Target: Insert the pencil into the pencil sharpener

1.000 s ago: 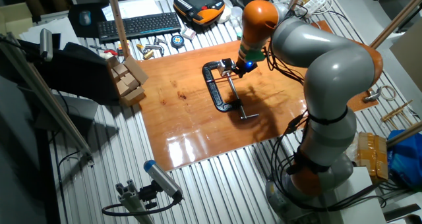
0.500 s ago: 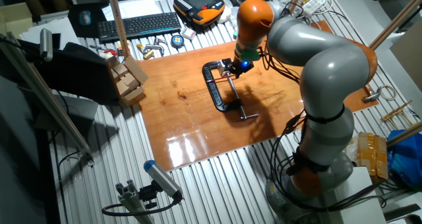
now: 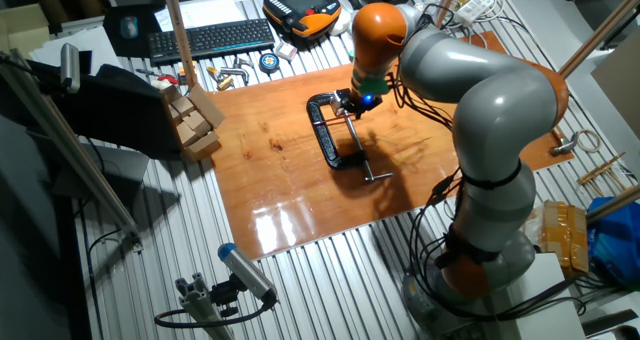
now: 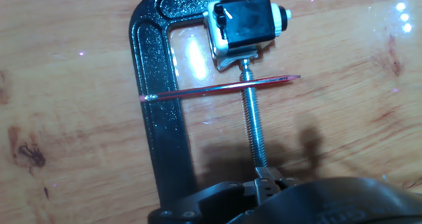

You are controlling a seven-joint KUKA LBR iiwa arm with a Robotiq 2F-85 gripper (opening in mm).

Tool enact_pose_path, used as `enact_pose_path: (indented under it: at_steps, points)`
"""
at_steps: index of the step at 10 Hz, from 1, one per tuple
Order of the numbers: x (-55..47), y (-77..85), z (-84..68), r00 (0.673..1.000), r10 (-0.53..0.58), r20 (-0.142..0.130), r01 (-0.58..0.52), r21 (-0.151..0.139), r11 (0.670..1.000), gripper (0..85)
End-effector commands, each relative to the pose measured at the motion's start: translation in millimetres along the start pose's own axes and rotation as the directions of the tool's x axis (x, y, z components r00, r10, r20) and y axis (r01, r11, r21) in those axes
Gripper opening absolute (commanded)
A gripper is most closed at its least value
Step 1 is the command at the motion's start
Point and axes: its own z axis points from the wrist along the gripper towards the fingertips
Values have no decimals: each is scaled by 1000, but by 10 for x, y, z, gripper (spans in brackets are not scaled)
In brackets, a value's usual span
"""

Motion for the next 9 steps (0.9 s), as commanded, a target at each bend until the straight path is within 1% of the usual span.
enact_pose_path:
  at_steps: [1,3,4,5,6,7,8,9]
  points:
    - [-1,8,-6,1000,9,0,-9,-1,1000,0]
    - [-16,6,-3,1000,17,-7,-17,-3,1000,0]
    - [-23,-1,-1,1000,20,-21,-20,-20,1000,0]
    - [-29,-5,-3,999,18,-35,-20,-49,999,0]
    - [-29,-5,-3,999,14,-40,-17,-68,998,0]
    - [-29,-5,-3,999,15,-42,-19,-79,997,0]
    - [-29,-5,-3,999,20,-40,-23,-67,998,0]
    - [-29,-5,-3,999,11,-40,-12,-39,999,0]
